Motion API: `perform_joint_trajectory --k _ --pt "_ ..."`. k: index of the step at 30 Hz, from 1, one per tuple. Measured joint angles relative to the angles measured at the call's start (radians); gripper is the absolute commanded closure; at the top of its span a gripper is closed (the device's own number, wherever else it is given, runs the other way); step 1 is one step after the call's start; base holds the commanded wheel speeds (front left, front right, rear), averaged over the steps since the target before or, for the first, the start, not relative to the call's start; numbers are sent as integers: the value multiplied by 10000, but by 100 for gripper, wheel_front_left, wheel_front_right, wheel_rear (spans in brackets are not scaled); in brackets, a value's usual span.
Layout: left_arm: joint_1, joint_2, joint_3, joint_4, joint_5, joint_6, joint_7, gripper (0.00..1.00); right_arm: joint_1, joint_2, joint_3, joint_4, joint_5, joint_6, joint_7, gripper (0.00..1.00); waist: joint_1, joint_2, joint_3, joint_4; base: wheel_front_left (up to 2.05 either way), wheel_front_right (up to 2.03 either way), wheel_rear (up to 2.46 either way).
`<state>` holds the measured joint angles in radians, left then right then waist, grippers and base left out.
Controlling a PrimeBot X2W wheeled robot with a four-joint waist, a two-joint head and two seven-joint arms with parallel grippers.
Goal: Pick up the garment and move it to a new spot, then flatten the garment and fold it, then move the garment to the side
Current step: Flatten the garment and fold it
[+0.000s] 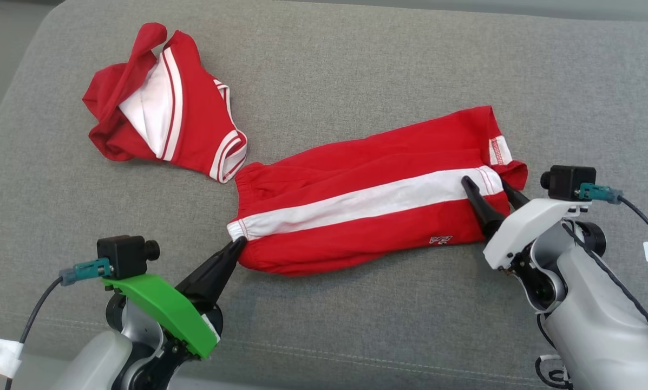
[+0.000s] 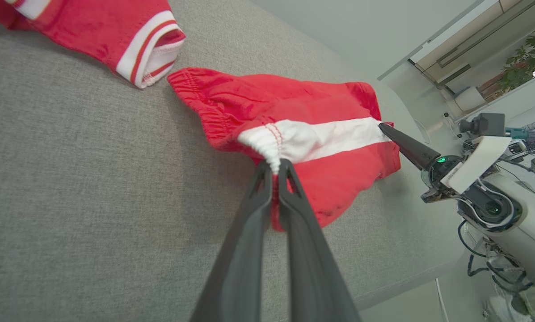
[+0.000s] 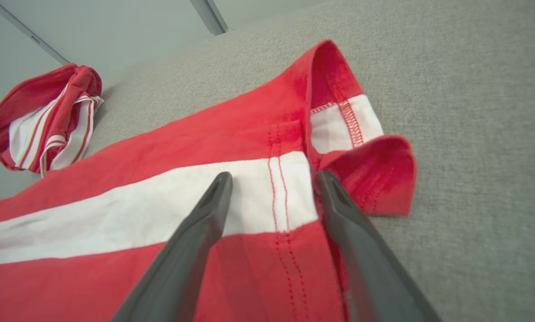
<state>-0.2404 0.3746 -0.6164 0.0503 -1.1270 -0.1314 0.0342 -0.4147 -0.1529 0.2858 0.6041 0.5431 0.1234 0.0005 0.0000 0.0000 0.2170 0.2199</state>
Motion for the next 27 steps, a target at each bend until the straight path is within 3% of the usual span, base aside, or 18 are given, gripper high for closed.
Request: perform_joint_trajectory --k 9,10,11,12,13,21,27 --pt "17 169 -69 10 -230 0 -102 100 241 211 196 178 -25 -4 8 2 0 0 -150 -184 0 0 0" --pt "18 169 -92 10 -232 0 -102 100 250 199 190 211 -29 -4 15 35 0 0 -166 -200 0 0 0" --pt "18 169 -107 8 -245 0 -102 100 256 196 192 245 -29 -4 21 56 0 0 -181 -214 0 0 0" --pt "18 169 -121 8 -261 0 -104 100 257 203 196 276 -29 -4 54 70 0 0 -194 -225 0 0 0" --pt "19 171 -150 8 -307 0 -104 100 259 213 196 328 -29 -6 81 97 0 0 -221 -239 0 0 0" --pt "30 194 -242 8 -366 0 -274 100 257 213 219 242 -79 -6 -174 100 0 0 -311 -252 0 0 0" --pt "33 205 -182 -15 -378 0 -604 100 132 194 222 -268 -288 -6 -1064 100 0 0 -414 -280 0 0 0"
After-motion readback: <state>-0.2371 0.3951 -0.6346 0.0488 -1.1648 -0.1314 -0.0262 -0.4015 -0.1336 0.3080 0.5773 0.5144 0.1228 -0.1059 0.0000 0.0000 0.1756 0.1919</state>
